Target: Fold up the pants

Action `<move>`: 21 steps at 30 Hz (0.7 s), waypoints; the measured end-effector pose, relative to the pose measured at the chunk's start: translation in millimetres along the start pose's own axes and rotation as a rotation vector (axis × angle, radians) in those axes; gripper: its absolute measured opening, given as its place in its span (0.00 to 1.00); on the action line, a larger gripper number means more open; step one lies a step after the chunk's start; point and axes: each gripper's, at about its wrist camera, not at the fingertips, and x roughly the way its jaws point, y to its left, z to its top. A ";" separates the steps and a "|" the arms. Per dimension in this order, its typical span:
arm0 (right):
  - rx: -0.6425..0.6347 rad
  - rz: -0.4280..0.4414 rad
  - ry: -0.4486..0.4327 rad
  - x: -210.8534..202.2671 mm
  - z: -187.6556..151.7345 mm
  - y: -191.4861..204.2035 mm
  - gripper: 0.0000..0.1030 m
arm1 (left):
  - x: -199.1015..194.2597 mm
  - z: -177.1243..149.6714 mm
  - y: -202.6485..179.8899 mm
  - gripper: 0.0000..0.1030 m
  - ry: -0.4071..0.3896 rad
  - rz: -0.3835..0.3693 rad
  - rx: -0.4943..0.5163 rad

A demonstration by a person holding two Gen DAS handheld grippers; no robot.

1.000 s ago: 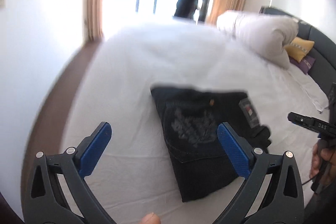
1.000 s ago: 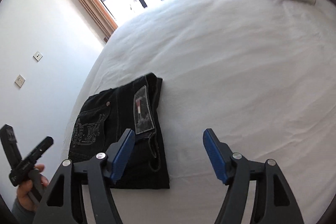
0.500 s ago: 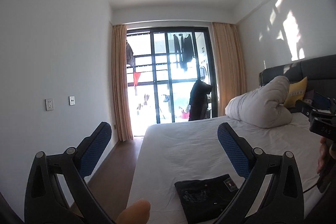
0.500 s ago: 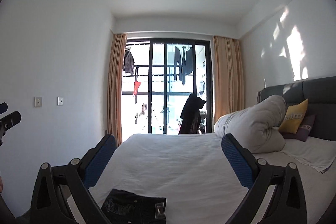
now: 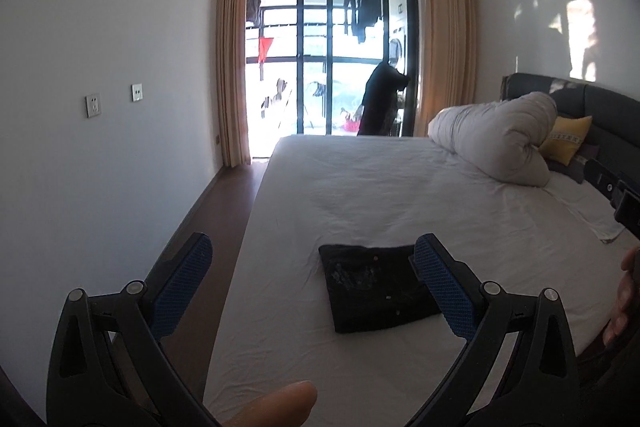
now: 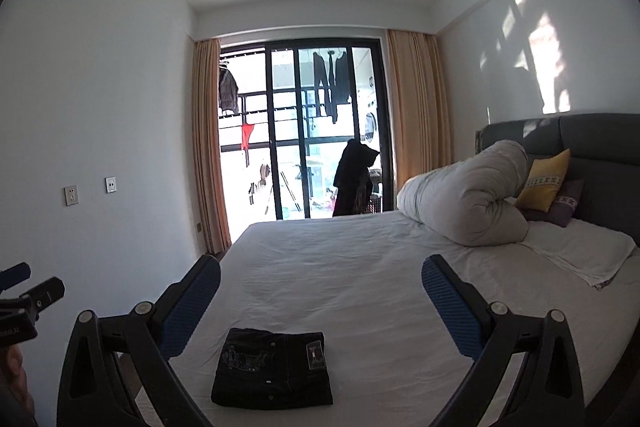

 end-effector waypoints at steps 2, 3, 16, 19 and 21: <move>0.033 -0.020 0.078 12.6 -16.1 -8.6 1.00 | 30.8 -19.2 -6.1 1.00 0.094 -0.019 -0.015; 0.046 -0.028 0.111 16.4 -22.9 -10.0 1.00 | 42.6 -27.3 -9.7 1.00 0.128 -0.023 -0.016; -0.015 -0.043 0.455 77.8 -97.0 11.9 1.00 | 137.8 -77.6 -31.0 1.00 0.365 -0.039 -0.018; -0.029 -0.049 0.490 84.0 -104.2 19.5 1.00 | 151.7 -82.9 -29.4 1.00 0.384 -0.033 -0.021; -0.033 -0.048 0.506 87.6 -108.4 22.3 1.00 | 157.6 -86.6 -29.6 1.00 0.398 -0.032 -0.022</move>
